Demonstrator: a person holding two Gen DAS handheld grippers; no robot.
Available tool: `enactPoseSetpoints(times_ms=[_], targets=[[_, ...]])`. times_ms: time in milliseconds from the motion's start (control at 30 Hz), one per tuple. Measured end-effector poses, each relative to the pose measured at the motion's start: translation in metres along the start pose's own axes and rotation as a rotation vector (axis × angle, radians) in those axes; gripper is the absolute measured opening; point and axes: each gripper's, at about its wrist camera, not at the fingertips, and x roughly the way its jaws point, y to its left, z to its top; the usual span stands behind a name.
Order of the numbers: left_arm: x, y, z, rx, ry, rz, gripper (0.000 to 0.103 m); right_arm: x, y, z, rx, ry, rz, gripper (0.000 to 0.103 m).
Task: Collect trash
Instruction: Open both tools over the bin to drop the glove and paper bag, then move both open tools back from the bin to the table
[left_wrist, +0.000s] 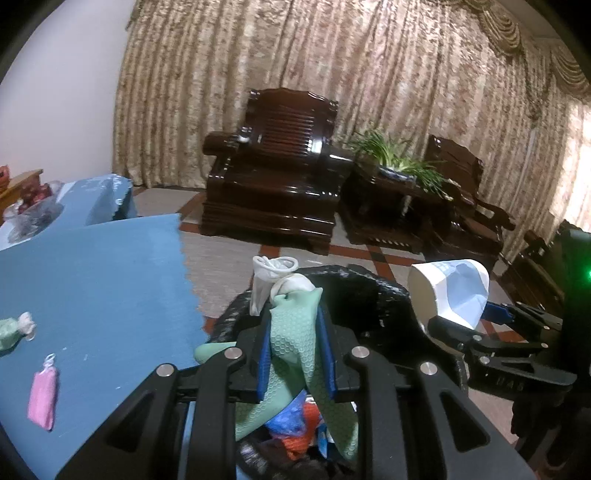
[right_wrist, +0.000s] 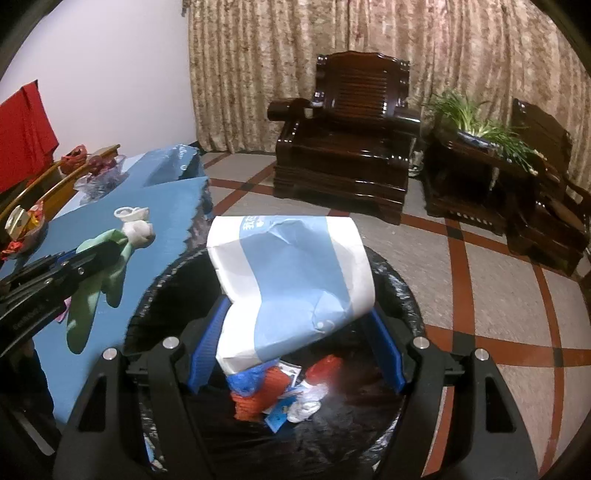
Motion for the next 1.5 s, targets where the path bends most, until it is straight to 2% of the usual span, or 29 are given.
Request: enactPoseSetpoints(times_ms=[233,300,333,400,567,700,800,1067,1267,1500], targets=[[0.032,-0.022,0.006,0.018,0.049,-0.069,0.024,0.015,-0.019,-0.009,-0.012,0.035,-0.029,0.074],[0.037,-0.026,0.006,0.023,0.069,-0.099,0.034,0.018,-0.022,-0.012,-0.017,0.045,-0.045,0.085],[0.038,-0.026,0.006,0.022,0.072,-0.113,0.040,0.018,-0.023,-0.014,-0.018,0.044,-0.055,0.086],[0.037,-0.027,0.008,0.028,0.068,-0.121,0.062,0.018,-0.028,-0.018,-0.017,0.047,-0.064,0.090],[0.024,-0.016,0.010,0.022,0.042,-0.093,0.080,0.013,-0.033,-0.025,-0.006,0.049,-0.059,0.095],[-0.001,0.010,0.009,0.006,0.003,-0.016,0.093,0.009,-0.026,-0.023,0.006,0.051,-0.043,0.096],[-0.021,0.032,0.006,-0.017,-0.019,0.033,0.095,0.005,-0.013,-0.021,0.008,0.044,-0.009,0.096],[-0.086,0.104,-0.015,-0.098,-0.064,0.226,0.097,-0.002,0.053,0.000,-0.051,-0.008,0.112,0.097],[-0.130,0.161,-0.035,-0.173,-0.085,0.362,0.097,0.003,0.116,0.017,-0.119,-0.032,0.203,0.097],[-0.158,0.212,-0.057,-0.234,-0.083,0.474,0.097,0.017,0.190,0.027,-0.189,-0.037,0.287,0.097]])
